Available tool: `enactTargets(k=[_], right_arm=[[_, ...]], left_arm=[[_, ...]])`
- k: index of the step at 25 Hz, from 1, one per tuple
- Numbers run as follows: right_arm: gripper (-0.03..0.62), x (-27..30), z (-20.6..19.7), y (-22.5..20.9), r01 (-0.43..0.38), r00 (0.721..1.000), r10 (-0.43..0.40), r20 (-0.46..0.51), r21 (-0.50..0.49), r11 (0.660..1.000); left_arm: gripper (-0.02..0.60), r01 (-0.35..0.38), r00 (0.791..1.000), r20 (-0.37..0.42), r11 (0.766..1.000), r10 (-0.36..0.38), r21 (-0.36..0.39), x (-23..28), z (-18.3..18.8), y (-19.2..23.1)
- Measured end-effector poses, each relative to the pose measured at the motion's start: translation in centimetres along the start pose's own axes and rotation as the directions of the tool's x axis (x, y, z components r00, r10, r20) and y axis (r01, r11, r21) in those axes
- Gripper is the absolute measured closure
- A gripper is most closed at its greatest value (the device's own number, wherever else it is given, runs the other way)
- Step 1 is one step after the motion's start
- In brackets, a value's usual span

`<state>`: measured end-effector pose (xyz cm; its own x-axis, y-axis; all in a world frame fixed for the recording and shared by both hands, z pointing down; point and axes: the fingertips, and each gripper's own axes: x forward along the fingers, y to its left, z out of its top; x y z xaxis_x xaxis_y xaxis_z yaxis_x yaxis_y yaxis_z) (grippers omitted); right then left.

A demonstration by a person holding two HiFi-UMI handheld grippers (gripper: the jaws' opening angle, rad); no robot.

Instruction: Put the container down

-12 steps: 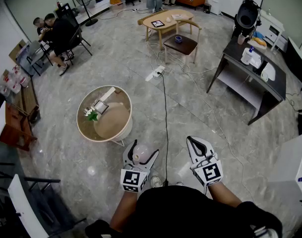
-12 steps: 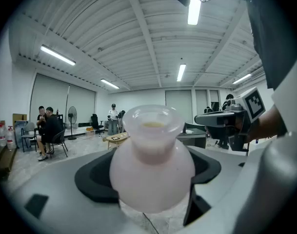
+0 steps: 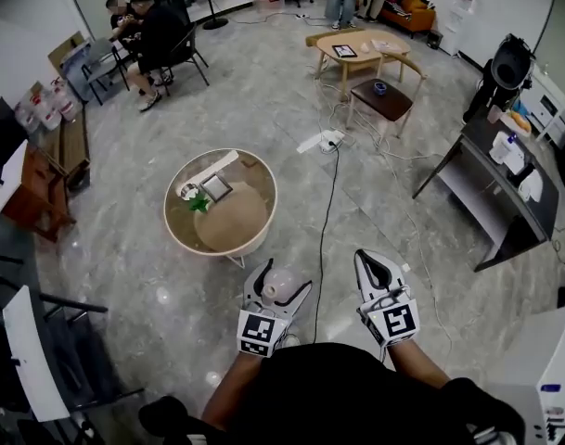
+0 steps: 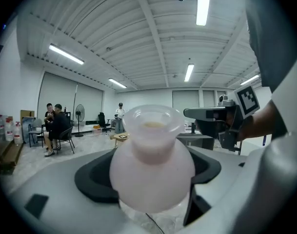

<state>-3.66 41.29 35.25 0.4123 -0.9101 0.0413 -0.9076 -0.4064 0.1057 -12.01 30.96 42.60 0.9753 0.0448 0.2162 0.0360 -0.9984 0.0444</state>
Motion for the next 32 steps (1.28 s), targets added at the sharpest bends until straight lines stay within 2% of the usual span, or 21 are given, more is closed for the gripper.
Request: enactTargets(k=[6, 9, 14, 16, 19, 23, 28, 30, 32], right_arm=[[0.594, 6.0, 0.1, 3.8, -0.101, 0.995, 0.100, -0.018, -0.021, 0.995], [0.594, 9.2, 0.6, 5.1, -0.168, 0.986, 0.168, 0.006, -0.023, 0.985], [0.594, 14.0, 0.5, 4.0, -0.252, 0.967, 0.251, -0.048, -0.028, 0.967], [0.594, 16.1, 0.3, 2.8, -0.314, 0.949, 0.314, -0.003, -0.018, 0.949], [0.594, 20.0, 0.0, 0.7, -0.415, 0.909, 0.415, 0.031, -0.013, 0.910], [0.594, 25.4, 0.9, -0.2, -0.522, 0.852, 0.522, 0.040, -0.012, 0.853], [0.594, 30.0, -0.2, -1.6, -0.634, 0.771, 0.635, 0.050, -0.036, 0.773], [0.594, 31.5, -0.8, -2.3, -0.659, 0.752, 0.659, 0.024, -0.019, 0.752], [0.594, 33.3, -1.6, -2.8, -0.672, 0.740, 0.672, -0.003, -0.015, 0.740]], left_arm=[[0.173, -0.110, 0.994, -0.014, 0.994, 0.110, -0.025, -1.5, -1.4, 6.3], [0.173, -0.173, 0.985, -0.003, 0.984, 0.173, -0.042, -2.1, -0.7, 9.2], [0.173, -0.258, 0.966, 0.002, 0.964, 0.259, -0.059, -0.5, 0.8, 12.3], [0.173, -0.309, 0.951, -0.010, 0.949, 0.309, -0.067, 1.0, 1.1, 13.5], [0.173, -0.397, 0.918, -0.033, 0.913, 0.396, -0.091, 3.6, 1.5, 15.4], [0.174, -0.508, 0.861, -0.052, 0.853, 0.505, -0.124, 5.2, 2.4, 19.2], [0.173, -0.633, 0.773, -0.074, 0.758, 0.630, -0.155, 6.6, 2.9, 22.6], [0.173, -0.675, 0.736, -0.081, 0.720, 0.672, -0.160, 7.1, 2.7, 23.9], [0.174, -0.704, 0.708, -0.089, 0.691, 0.700, -0.164, 7.6, 2.5, 25.2]])
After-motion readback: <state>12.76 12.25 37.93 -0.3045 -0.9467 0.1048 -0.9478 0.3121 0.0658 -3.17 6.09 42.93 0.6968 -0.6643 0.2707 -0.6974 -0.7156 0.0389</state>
